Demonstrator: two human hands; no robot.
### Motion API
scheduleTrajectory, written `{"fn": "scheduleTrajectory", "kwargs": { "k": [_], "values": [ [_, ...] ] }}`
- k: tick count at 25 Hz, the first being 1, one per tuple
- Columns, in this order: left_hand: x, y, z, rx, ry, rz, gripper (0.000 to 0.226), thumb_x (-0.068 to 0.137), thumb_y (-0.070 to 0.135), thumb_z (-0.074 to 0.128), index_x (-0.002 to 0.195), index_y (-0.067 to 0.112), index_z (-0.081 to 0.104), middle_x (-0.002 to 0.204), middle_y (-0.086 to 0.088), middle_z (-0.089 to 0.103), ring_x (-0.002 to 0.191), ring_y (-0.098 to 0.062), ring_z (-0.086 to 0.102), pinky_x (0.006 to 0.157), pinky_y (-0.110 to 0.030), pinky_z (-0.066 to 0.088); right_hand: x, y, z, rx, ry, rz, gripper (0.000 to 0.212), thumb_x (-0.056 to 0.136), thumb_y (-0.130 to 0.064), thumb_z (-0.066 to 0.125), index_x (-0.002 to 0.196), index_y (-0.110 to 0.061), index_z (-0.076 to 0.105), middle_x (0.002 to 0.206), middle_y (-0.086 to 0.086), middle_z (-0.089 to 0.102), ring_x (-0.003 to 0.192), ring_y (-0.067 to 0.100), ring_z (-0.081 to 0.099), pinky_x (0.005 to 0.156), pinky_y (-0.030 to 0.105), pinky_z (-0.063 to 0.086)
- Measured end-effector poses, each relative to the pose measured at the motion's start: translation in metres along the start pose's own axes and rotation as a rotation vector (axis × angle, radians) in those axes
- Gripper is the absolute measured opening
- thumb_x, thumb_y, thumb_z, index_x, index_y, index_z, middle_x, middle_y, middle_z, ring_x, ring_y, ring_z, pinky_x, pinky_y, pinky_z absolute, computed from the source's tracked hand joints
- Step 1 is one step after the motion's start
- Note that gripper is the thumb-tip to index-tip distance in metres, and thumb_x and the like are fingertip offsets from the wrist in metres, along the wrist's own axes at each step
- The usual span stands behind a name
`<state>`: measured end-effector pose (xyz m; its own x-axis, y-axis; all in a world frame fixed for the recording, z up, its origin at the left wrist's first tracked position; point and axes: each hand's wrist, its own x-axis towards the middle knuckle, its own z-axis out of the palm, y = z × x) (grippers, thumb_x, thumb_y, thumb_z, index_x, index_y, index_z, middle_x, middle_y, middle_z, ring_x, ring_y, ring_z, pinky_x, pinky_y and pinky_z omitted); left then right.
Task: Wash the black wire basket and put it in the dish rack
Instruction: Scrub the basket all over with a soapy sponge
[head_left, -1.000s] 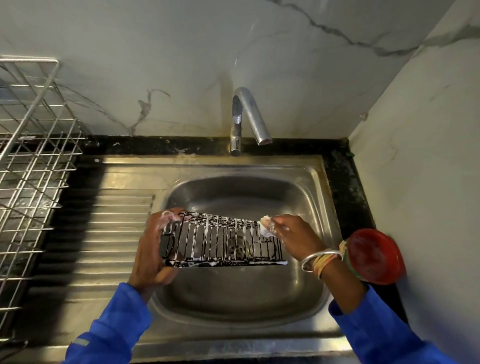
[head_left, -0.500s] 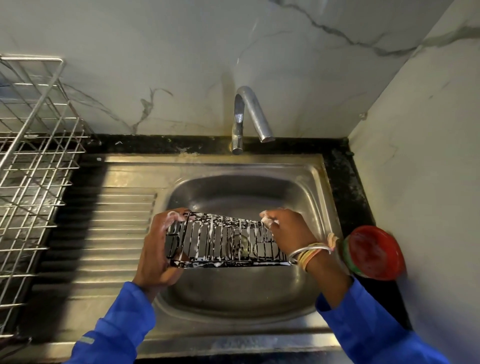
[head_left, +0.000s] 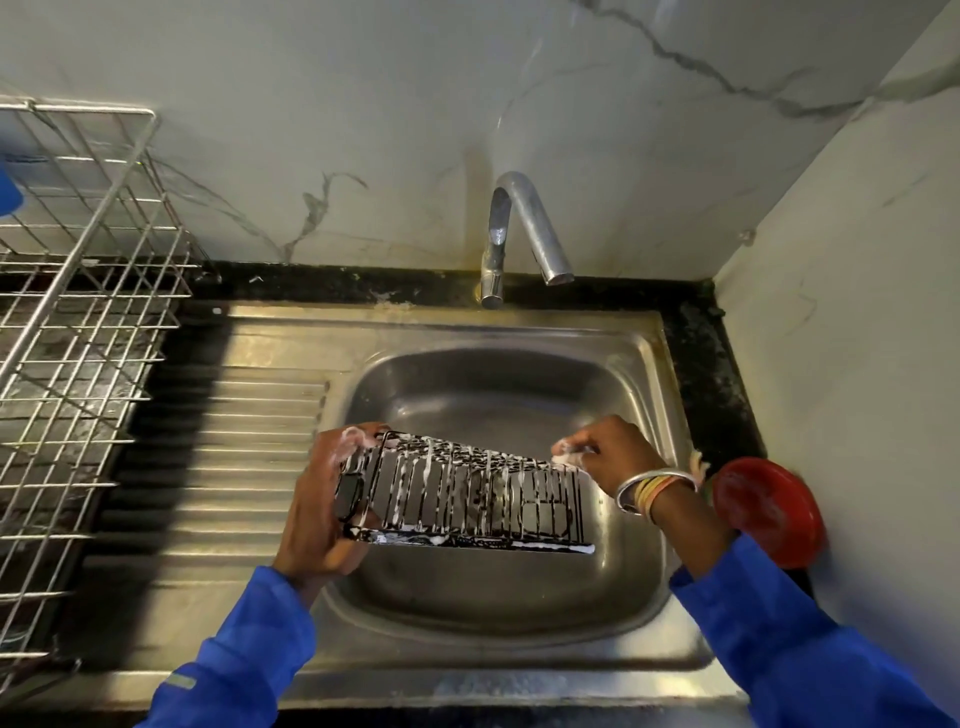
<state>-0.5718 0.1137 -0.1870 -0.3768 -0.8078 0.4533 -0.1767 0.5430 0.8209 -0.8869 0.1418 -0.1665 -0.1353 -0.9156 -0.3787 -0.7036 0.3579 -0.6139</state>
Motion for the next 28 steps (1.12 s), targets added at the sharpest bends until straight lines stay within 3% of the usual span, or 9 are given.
{"fn": "scheduleTrajectory", "kwargs": {
  "k": [2, 4, 7, 9, 13, 16, 21, 25, 28],
  "values": [
    [0.001, 0.0, -0.004, 0.06, 0.027, -0.005, 0.058, 0.085, 0.027, 0.056, 0.117, -0.021, 0.048, 0.139, 0.026, 0.047, 0.123, 0.003, 0.053, 0.099, -0.018, 0.047, -0.007, 0.01, 0.002, 0.028, 0.117, 0.08, 0.023, 0.084, -0.002, 0.068, 0.1, -0.016, 0.077, 0.099, -0.001, 0.074, 0.095, 0.007, 0.068, 0.088, 0.018, 0.05],
    [-0.002, -0.006, -0.01, 0.097, 0.085, -0.018, 0.056, 0.087, 0.025, 0.053, 0.12, -0.02, 0.054, 0.137, 0.018, 0.053, 0.126, 0.002, 0.053, 0.101, -0.018, 0.046, -0.023, 0.01, 0.015, 0.163, 0.238, 0.123, 0.022, 0.084, -0.008, 0.071, 0.104, -0.015, 0.075, 0.101, -0.003, 0.074, 0.092, 0.003, 0.065, 0.084, 0.013, 0.047],
    [0.002, -0.007, -0.017, -0.034, 0.145, -0.066, 0.061, 0.076, 0.017, 0.046, 0.136, 0.024, 0.057, 0.132, 0.017, 0.059, 0.122, -0.007, 0.059, 0.1, -0.03, 0.05, -0.04, 0.012, 0.03, 0.389, 0.288, 0.145, 0.024, 0.082, -0.013, 0.075, 0.104, -0.021, 0.074, 0.097, -0.008, 0.074, 0.09, 0.005, 0.069, 0.087, 0.034, 0.057],
    [0.008, -0.004, -0.016, -0.055, 0.095, -0.08, 0.068, 0.072, 0.016, 0.046, 0.135, 0.039, 0.057, 0.13, 0.022, 0.061, 0.118, -0.006, 0.062, 0.098, -0.028, 0.051, -0.028, 0.011, 0.027, 0.391, 0.324, 0.146, 0.022, 0.083, -0.011, 0.074, 0.103, -0.02, 0.074, 0.095, -0.009, 0.074, 0.09, 0.007, 0.069, 0.088, 0.038, 0.057],
    [0.011, -0.005, -0.002, -0.017, 0.002, -0.088, 0.071, 0.069, 0.018, 0.045, 0.135, 0.042, 0.056, 0.127, 0.017, 0.066, 0.116, -0.017, 0.066, 0.098, -0.035, 0.052, -0.014, -0.012, 0.02, 0.366, 0.368, 0.091, 0.022, 0.085, -0.006, 0.069, 0.101, -0.019, 0.076, 0.093, -0.009, 0.074, 0.086, 0.002, 0.068, 0.087, 0.03, 0.056],
    [0.004, -0.007, 0.002, -0.008, -0.005, -0.111, 0.08, 0.063, 0.019, 0.044, 0.138, 0.046, 0.052, 0.132, 0.018, 0.063, 0.122, -0.02, 0.063, 0.104, -0.039, 0.049, -0.041, -0.008, 0.028, 0.251, 0.373, 0.038, 0.025, 0.087, -0.002, 0.064, 0.101, -0.02, 0.075, 0.095, -0.013, 0.071, 0.085, -0.006, 0.063, 0.08, 0.005, 0.048],
    [0.001, -0.005, 0.009, 0.022, -0.058, -0.116, 0.073, 0.06, 0.021, 0.045, 0.132, 0.023, 0.057, 0.13, 0.011, 0.063, 0.121, -0.015, 0.062, 0.103, -0.038, 0.052, -0.05, 0.015, 0.032, 0.104, 0.451, 0.102, 0.033, 0.082, 0.011, 0.054, 0.1, -0.008, 0.073, 0.1, 0.004, 0.072, 0.09, 0.011, 0.064, 0.079, -0.003, 0.036],
    [0.001, -0.009, 0.009, 0.011, -0.033, -0.118, 0.083, 0.058, 0.021, 0.045, 0.139, 0.039, 0.051, 0.131, 0.011, 0.063, 0.122, -0.022, 0.062, 0.105, -0.043, 0.049, -0.055, -0.006, 0.045, 0.057, 0.387, 0.018, 0.027, 0.086, 0.003, 0.057, 0.103, -0.013, 0.071, 0.104, -0.001, 0.066, 0.092, 0.011, 0.062, 0.079, 0.009, 0.043],
    [0.001, -0.019, 0.001, 0.025, -0.011, -0.172, 0.078, 0.059, 0.02, 0.046, 0.136, 0.012, 0.057, 0.13, 0.001, 0.065, 0.121, -0.031, 0.063, 0.1, -0.057, 0.051, -0.061, -0.005, 0.044, 0.059, 0.351, -0.036, 0.027, 0.085, 0.004, 0.058, 0.101, -0.014, 0.07, 0.101, -0.006, 0.065, 0.091, 0.007, 0.062, 0.077, 0.004, 0.043]
  ]
}}
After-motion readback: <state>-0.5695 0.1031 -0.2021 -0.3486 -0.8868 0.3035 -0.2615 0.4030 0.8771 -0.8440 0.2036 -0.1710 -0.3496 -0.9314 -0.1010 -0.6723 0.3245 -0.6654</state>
